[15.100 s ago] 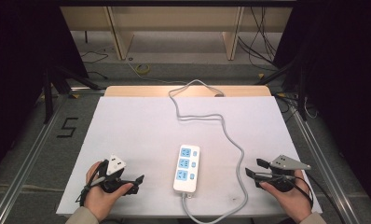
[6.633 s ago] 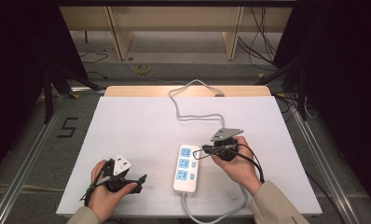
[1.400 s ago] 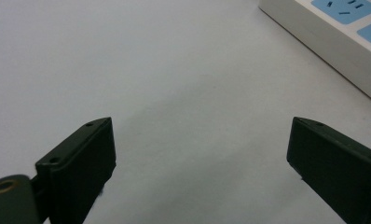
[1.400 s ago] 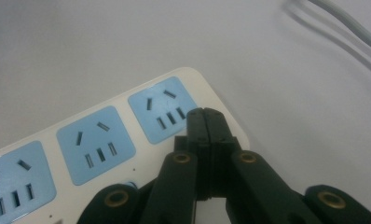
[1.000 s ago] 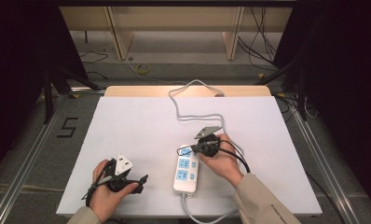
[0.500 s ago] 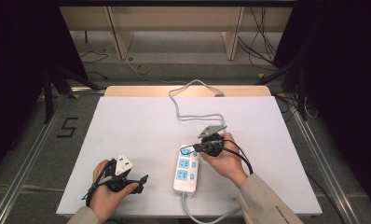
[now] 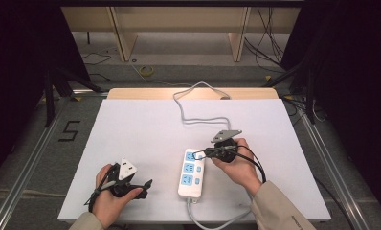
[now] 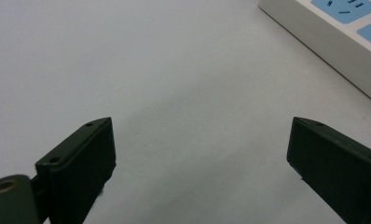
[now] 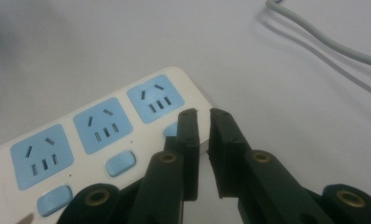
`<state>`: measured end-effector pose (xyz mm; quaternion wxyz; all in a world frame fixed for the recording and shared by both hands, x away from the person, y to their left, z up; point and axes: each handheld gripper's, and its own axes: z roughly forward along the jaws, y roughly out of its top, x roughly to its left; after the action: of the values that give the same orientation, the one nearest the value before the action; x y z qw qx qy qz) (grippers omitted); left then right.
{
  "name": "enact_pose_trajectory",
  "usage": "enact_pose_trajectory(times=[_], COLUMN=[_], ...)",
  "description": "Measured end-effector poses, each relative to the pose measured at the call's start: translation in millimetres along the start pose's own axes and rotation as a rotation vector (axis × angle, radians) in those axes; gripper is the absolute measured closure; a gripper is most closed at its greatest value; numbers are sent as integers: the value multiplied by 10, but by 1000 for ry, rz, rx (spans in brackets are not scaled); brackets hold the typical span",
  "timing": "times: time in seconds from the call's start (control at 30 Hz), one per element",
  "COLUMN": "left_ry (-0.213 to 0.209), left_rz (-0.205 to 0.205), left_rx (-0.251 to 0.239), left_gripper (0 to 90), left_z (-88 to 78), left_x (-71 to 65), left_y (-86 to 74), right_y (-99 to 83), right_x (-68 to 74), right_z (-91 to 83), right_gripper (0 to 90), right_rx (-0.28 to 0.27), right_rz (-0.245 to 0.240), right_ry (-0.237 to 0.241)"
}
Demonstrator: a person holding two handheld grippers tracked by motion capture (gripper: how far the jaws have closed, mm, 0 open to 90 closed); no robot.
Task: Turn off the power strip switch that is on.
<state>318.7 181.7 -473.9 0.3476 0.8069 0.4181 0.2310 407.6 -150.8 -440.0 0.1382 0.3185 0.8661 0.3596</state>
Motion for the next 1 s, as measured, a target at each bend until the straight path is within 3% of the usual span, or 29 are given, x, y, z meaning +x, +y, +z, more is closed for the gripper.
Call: enact_pose_trajectory(times=[1.0], left_ry=[5], left_rz=[-4], left_rx=[1], left_gripper=[74], left_z=[-10], left_x=[10], left_y=[-6], right_y=[-353], right_x=[-162], right_z=[-339], right_gripper=[762], right_rx=[-22], right_rz=[48], right_ry=[-20])
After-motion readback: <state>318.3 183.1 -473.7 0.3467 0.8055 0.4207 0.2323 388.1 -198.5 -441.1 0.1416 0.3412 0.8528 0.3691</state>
